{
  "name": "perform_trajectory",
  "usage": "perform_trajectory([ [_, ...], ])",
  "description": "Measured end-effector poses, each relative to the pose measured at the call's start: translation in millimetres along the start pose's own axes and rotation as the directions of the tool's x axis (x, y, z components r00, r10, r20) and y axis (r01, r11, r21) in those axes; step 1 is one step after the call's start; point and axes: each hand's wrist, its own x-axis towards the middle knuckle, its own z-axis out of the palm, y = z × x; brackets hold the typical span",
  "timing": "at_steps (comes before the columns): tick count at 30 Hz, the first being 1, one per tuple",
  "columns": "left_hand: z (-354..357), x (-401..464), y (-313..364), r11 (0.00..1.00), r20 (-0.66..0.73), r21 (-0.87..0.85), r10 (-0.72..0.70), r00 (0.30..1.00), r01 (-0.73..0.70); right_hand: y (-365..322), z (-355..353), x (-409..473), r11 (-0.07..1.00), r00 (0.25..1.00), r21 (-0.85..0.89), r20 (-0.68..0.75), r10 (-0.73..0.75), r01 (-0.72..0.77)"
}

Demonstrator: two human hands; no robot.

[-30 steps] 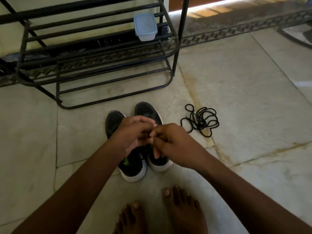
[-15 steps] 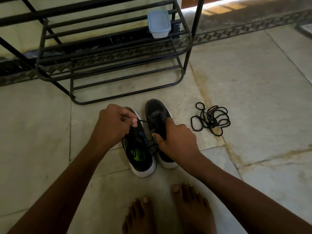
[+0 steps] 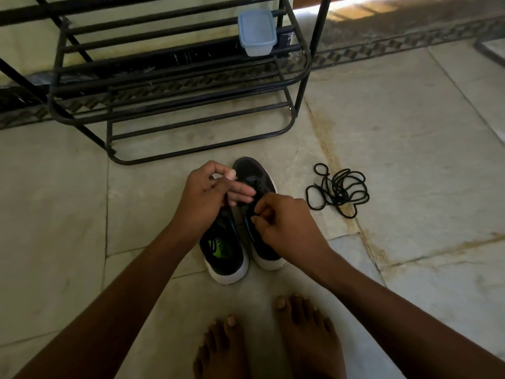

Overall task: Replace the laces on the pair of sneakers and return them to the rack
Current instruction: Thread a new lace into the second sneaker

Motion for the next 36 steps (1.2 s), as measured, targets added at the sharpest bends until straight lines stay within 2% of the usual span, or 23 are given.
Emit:
perform_trajectory([
  [4,12,5,0,1.000,0.053,-0.013,0.028,0.998,-0.028,-11,-30,-2,0.980,0.985,0.098,-0.001,-0.172,0.171],
  [9,11,12,-6,1.000,0.186,0.005,0.002,0.983,-0.003,-6,-55,18,0.940,0.931,-0.057,-0.129,-0.341,0.336],
  [11,12,11,-3,0.996,0.243,0.045,0.064,0.968,-0.077,2,-57,25,0.928,0.918,-0.123,-0.149,-0.368,0.352],
  [14,14,10,-2,0.944,0.284,0.188,0.213,0.935,-0.272,14,-58,32,0.940,0.931,-0.120,-0.147,-0.334,0.319],
  [17,16,10,-12,0.854,0.194,0.379,0.303,0.933,-0.356,23,-55,34,0.942,0.941,-0.108,-0.089,-0.326,0.316],
  [20,21,9,-20,0.819,0.128,0.445,0.343,0.931,-0.363,26,-51,33,0.948,0.950,-0.096,-0.044,-0.309,0.304],
  [24,23,12,-21,0.889,-0.009,0.394,0.259,0.966,-0.234,27,-46,31,0.947,0.949,-0.082,-0.036,-0.314,0.310],
  [29,19,18,-18,0.953,0.033,0.261,0.151,0.988,-0.155,34,-42,30,0.940,0.943,-0.103,-0.048,-0.331,0.324],
  [33,19,13,-18,0.972,-0.012,0.198,0.130,0.991,-0.125,40,-42,31,0.940,0.944,-0.142,-0.075,-0.322,0.309],
  [36,18,7,-15,0.959,-0.063,0.231,0.185,0.981,-0.166,44,-40,32,0.937,0.942,-0.174,-0.094,-0.321,0.302],
])
